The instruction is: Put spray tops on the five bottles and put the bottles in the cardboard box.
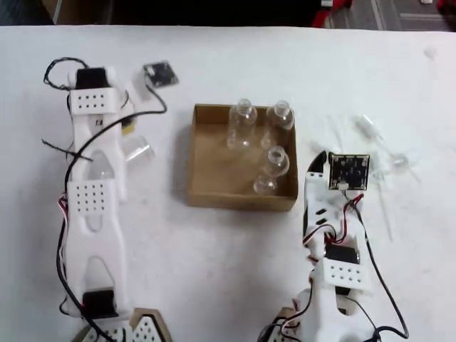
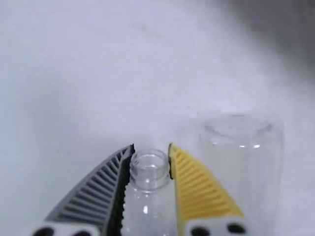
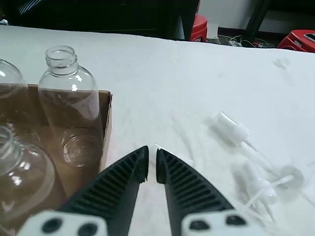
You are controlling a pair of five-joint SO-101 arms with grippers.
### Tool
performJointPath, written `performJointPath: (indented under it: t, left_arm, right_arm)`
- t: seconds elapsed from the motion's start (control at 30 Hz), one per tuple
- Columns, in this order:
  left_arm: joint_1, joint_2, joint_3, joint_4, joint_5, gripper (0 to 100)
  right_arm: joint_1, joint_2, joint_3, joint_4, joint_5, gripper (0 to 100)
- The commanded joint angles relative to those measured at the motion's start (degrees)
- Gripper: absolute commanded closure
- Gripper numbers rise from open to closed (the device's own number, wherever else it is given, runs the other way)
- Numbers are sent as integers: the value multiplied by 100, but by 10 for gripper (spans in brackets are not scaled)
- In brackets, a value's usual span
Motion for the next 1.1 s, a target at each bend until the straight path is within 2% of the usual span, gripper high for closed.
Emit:
performJointPath:
  t: [0.0,0.1,0.2,0.53,0.63,1.07]
  left_arm:
    - [198,-927,-422,114,1266,979]
    - [242,-1393,-352,123,1925,979]
    - [295,-1965,70,123,2268,979]
    - [769,-5235,3640,88,2303,978]
    - [831,-6097,4484,-141,2277,976]
    - [848,-8462,6681,-264,2303,976]
  right_arm:
    - [-22,31,-193,-136,70,978]
    - [-22,31,-193,-136,70,978]
    - [-13,31,-193,-136,70,978]
    - [4,22,-193,-136,70,978]
    - [4,22,-193,-136,70,978]
    - [4,22,-193,-136,70,978]
